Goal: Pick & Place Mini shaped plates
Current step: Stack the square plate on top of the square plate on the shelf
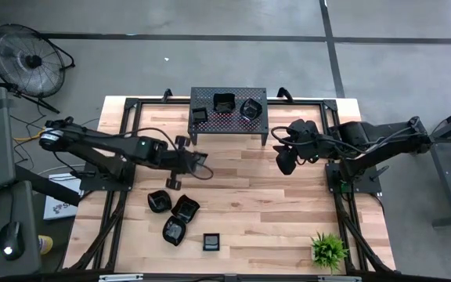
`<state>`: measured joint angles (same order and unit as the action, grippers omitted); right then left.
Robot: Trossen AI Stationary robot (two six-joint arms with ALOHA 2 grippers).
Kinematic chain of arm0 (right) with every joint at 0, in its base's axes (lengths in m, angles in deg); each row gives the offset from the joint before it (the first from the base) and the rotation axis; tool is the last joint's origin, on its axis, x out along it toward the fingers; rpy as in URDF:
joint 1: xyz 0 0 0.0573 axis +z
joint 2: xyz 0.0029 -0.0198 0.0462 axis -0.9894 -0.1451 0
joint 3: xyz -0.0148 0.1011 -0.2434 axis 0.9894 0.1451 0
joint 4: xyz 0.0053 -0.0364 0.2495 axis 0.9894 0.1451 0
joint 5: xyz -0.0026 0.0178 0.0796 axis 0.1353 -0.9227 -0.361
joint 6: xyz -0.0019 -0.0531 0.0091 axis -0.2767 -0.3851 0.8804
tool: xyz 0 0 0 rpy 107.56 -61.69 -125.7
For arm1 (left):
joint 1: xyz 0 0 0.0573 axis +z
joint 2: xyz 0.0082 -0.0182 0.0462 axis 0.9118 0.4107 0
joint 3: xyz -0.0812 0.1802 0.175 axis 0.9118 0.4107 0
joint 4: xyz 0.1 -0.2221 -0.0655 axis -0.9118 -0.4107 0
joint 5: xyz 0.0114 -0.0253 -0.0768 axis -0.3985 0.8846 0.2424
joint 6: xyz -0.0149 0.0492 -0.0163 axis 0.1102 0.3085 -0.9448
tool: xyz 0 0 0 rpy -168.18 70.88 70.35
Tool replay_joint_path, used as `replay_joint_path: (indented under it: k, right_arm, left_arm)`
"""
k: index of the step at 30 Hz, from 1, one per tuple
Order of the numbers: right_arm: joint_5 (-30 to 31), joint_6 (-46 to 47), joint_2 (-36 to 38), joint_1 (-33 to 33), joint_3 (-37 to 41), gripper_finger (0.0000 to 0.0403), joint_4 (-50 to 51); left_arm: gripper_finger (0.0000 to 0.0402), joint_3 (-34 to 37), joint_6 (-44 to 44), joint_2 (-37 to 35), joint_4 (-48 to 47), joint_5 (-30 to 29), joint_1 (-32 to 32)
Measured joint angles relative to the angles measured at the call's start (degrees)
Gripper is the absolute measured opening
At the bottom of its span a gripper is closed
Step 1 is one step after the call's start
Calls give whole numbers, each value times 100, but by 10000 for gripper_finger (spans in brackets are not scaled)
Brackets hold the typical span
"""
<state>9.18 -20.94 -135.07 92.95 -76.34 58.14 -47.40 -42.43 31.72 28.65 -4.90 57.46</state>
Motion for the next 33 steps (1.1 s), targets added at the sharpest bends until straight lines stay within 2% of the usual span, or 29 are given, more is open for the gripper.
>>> replay_joint_path:
  k: [8,10,21,33]
  right_arm:
    - [31,-17,0,0,0,149,2]
    - [39,-17,0,2,0,149,2]
    - [39,-19,0,2,0,149,2]
    - [37,-19,0,1,0,149,2]
  left_arm:
    - [3,-742,-1,0,-421,-1490,27]
    - [3,-841,42,-4,-446,-1712,139]
    - [3,-891,71,-4,-436,-1550,1269]
    - [3,-894,773,-2,171,-1203,2189]
